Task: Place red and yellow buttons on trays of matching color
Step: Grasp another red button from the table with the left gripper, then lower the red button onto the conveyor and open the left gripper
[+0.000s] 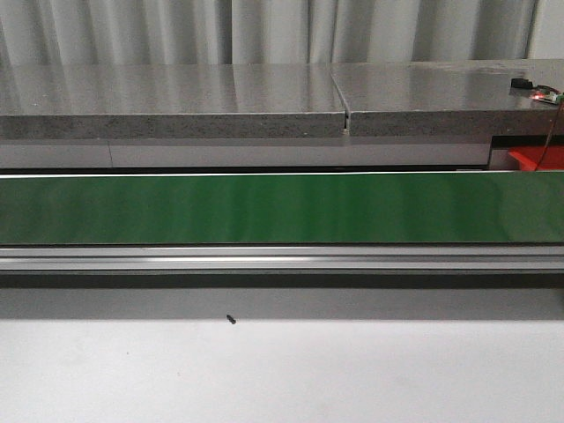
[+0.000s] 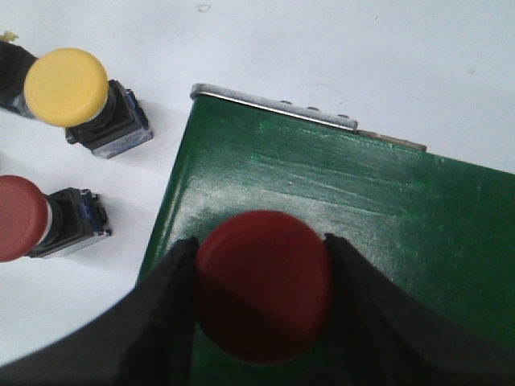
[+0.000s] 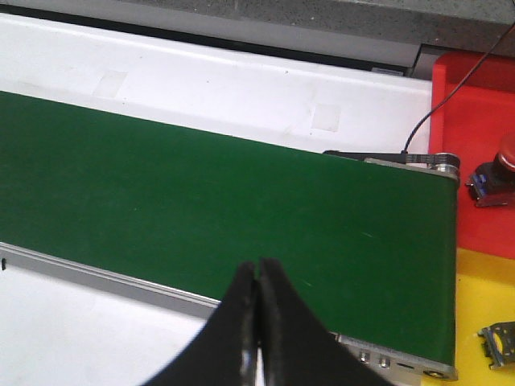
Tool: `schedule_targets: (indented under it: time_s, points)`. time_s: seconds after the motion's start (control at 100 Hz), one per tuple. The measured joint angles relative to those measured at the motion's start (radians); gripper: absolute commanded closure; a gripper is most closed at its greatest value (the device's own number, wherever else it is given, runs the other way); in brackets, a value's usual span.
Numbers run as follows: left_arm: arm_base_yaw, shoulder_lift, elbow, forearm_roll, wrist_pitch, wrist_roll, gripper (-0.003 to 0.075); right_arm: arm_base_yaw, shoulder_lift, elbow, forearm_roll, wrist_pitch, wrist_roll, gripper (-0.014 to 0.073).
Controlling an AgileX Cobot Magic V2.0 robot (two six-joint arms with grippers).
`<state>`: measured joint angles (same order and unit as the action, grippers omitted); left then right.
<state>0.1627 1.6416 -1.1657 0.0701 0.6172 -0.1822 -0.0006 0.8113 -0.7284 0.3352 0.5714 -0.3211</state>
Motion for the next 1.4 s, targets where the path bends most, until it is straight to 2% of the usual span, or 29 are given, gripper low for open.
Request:
schedule_targets:
  time_s: [0.07, 0.24, 0.29, 0.34, 0.77, 0.89, 1.22, 1.401]
  points:
    - [0.000, 0.001, -0.002, -0.009, 0.000, 0.000, 0.0562, 0.000, 0.000, 0.000, 0.000, 0.000, 0.000, 0.0702]
    - [0.000, 0.001, -0.002, -0.048, 0.000, 0.040, 0.0136, 0.000, 0.000, 0.000, 0.000, 0.000, 0.000, 0.0702]
    - [0.000, 0.001, -0.002, -0.061, 0.000, 0.063, 0.0061, 0.000, 0.000, 0.000, 0.000, 0.000, 0.000, 0.0702]
    - [0.000, 0.001, -0.002, -0.077, 0.004, 0.078, 0.0025, 0.000, 0.000, 0.000, 0.000, 0.000, 0.000, 0.0702]
    - [0.025, -0.049, -0.089, -0.101, 0.083, 0.100, 0.0031, 0.000, 0.000, 0.000, 0.000, 0.000, 0.000, 0.0702]
    - [0.107, -0.051, -0.089, -0.102, 0.113, 0.084, 0.0031, 0.000, 0.000, 0.000, 0.000, 0.000, 0.000, 0.0702]
    - [0.416, -0.051, -0.089, -0.061, 0.135, 0.080, 0.0031, 0.000, 0.000, 0.000, 0.000, 0.000, 0.000, 0.0702]
    - [0.521, -0.012, -0.089, -0.056, 0.130, 0.080, 0.0031, 0.000, 0.000, 0.000, 0.000, 0.000, 0.000, 0.0702]
